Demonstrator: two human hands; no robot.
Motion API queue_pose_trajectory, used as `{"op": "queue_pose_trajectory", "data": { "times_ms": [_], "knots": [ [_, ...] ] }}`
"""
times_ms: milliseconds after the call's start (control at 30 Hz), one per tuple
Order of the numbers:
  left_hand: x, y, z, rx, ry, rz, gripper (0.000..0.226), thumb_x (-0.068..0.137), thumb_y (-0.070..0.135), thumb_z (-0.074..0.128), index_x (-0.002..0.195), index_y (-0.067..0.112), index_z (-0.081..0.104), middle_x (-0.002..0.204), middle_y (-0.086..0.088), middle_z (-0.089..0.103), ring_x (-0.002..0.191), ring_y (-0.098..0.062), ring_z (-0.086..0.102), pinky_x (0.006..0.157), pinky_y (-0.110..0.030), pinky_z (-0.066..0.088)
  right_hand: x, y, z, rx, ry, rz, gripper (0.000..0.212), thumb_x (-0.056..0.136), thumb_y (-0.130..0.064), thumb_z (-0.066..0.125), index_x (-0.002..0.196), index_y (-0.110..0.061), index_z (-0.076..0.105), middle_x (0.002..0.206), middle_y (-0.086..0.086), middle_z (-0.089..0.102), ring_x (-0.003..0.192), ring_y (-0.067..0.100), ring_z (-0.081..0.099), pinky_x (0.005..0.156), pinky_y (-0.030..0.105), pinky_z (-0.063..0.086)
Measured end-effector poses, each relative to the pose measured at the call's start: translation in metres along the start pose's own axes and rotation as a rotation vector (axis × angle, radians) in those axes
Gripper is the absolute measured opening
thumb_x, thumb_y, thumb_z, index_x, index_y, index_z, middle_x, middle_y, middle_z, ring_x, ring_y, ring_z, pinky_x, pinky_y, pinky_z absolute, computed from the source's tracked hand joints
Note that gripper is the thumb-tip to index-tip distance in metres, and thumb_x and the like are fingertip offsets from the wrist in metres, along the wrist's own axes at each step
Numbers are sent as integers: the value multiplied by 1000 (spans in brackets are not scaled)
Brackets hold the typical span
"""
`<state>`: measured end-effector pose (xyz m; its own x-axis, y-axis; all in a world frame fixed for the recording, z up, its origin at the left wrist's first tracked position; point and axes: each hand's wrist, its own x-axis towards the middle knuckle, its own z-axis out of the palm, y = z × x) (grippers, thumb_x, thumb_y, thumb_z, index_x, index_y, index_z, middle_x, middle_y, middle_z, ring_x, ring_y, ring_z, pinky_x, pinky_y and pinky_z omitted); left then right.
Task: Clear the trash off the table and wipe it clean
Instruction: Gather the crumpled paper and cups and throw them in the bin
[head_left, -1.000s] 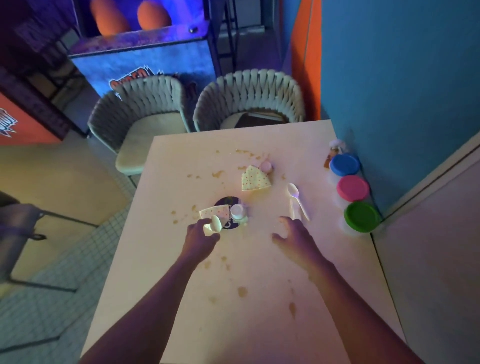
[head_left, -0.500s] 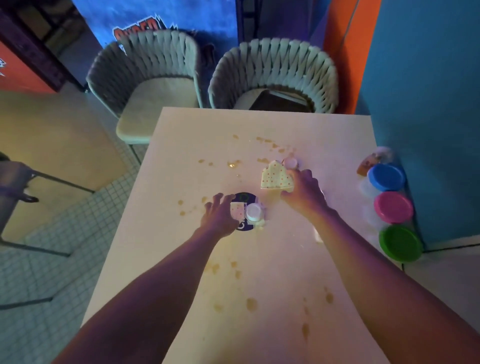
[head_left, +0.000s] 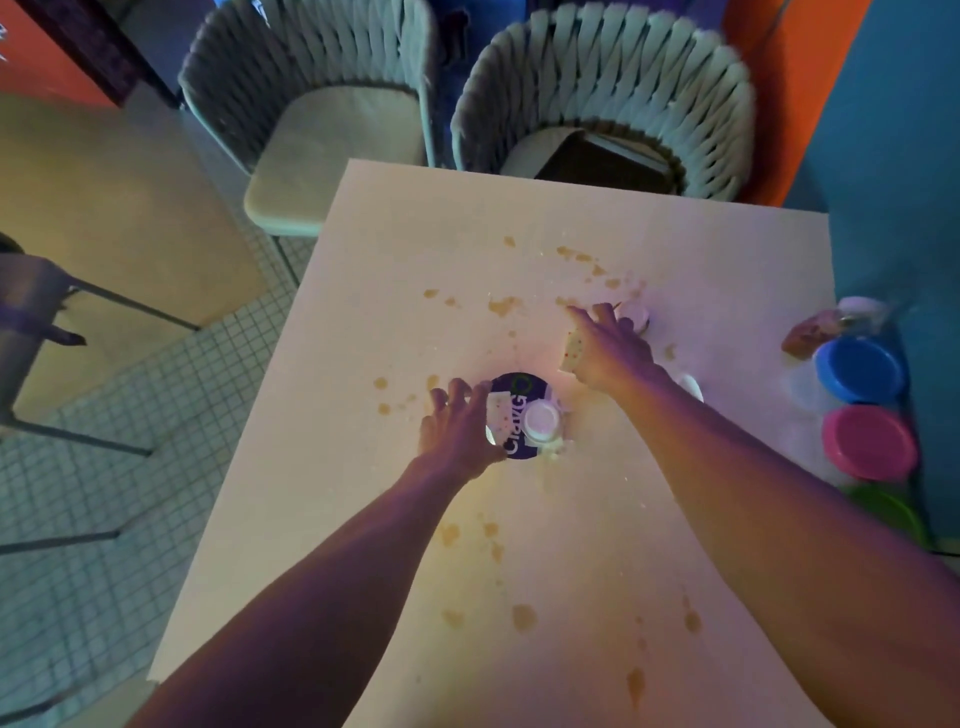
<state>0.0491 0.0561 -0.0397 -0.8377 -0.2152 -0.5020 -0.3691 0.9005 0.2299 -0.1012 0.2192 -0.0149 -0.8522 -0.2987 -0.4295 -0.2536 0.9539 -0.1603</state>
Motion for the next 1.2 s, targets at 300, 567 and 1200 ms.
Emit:
{"op": "queue_pose_trajectory", "data": {
  "times_ms": [300,567,1200],
  "knots": [
    [-5,-7,0,-135,50,-131,97,66,53,90,139,19,37,133,-5,41,119,-30,42,77,-38,46,-2,7,14,53,35,46,56,90,-5,55,141,-24,41,133,10,48,116,36,56,81,39,45],
    [-17,4,-11,-303,82,-54,95,68,42,88,144,26,34,123,-2,48,110,-27,49,88,-42,49,-12,27,13,643,-63,254,45,78,-13,74,121,-18,61,112,6,65,100,27,66,80,38,58],
    [-3,78,-11,-15,-14,228,69,74,39,86,133,21,57,136,-1,49,132,-28,38,97,-43,45,-42,95,-4,978,200,466,28,82,-22,53,107,-16,64,109,8,67,100,29,61,82,32,49]
  ]
}}
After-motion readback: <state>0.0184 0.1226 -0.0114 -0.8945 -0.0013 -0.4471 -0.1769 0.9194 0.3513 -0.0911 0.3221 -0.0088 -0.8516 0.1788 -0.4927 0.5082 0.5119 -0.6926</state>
